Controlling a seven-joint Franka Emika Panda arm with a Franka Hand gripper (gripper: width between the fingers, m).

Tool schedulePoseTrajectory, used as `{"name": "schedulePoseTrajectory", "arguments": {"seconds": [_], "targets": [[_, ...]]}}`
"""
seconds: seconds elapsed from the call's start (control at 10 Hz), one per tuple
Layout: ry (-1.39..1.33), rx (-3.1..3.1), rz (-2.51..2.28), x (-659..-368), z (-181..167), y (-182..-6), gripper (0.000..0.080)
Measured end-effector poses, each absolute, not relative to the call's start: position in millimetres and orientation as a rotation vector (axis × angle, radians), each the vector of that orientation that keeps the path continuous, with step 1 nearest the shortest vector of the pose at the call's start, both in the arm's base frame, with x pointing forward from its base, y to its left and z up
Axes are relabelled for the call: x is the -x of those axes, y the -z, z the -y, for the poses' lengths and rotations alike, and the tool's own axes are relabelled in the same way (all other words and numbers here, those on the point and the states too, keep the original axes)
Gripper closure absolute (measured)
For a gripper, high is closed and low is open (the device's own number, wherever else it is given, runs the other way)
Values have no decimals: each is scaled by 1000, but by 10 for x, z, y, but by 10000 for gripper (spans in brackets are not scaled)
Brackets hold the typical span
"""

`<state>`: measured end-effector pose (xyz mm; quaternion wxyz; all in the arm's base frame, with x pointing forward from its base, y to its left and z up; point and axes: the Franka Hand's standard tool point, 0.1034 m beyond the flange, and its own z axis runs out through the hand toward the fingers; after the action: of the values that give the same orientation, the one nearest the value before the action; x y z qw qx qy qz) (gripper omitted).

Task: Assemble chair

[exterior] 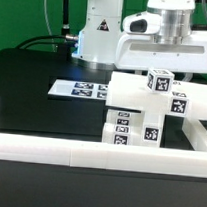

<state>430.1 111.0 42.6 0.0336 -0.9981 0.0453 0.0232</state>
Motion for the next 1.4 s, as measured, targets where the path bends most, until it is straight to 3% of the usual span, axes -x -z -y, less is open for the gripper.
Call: {"name": "schedulePoseTrajectory", "arguments": {"seconds": [0.3,1.4], "targets": [[-50,3087,-145,-4140,-1101,-177,151],[-47,3088,-156,-4298,-1101,-78,151]]}}
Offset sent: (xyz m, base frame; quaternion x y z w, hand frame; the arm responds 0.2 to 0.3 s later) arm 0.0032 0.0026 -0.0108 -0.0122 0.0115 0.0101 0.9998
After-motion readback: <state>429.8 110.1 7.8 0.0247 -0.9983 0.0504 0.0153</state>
